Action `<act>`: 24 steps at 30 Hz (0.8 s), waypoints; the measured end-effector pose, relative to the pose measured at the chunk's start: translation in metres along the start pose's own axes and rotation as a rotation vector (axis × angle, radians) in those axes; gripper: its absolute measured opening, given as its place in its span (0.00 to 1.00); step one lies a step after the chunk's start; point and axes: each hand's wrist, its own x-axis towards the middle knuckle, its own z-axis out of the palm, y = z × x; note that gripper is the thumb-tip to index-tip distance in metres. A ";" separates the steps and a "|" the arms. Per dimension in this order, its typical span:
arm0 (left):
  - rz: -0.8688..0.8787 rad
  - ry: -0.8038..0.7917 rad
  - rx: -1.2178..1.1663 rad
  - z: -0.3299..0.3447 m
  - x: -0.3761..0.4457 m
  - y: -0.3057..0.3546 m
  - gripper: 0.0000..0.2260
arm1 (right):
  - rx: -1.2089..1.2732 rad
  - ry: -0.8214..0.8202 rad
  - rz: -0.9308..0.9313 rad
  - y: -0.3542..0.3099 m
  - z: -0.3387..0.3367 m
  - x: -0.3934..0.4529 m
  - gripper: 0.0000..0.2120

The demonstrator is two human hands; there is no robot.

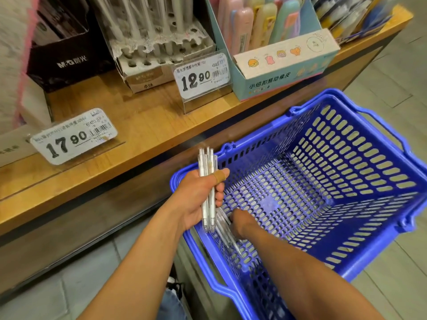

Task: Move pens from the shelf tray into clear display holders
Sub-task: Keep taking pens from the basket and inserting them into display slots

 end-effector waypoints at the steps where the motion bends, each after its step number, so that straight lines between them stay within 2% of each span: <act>1: -0.001 0.002 -0.002 0.000 0.000 0.000 0.05 | -0.003 -0.001 -0.009 0.001 0.001 0.001 0.04; 4: -0.007 0.019 -0.007 0.000 0.001 0.000 0.06 | 0.002 -0.066 -0.025 0.006 -0.001 0.001 0.15; 9: -0.029 0.044 -0.006 0.004 0.001 0.002 0.07 | 0.297 -0.089 0.070 0.017 -0.027 -0.011 0.12; 11: -0.040 0.052 -0.002 0.005 0.001 0.003 0.08 | 0.442 -0.109 0.055 0.023 -0.049 -0.024 0.09; 15: -0.056 0.056 -0.001 0.006 -0.001 0.004 0.08 | 0.756 -0.047 -0.162 0.027 -0.094 -0.071 0.10; 18: -0.038 0.072 0.027 0.007 -0.002 0.004 0.12 | 0.977 0.068 -0.325 0.021 -0.114 -0.115 0.03; 24: -0.051 0.034 -0.010 0.005 -0.013 0.009 0.19 | 1.036 0.158 -0.443 -0.021 -0.116 -0.161 0.04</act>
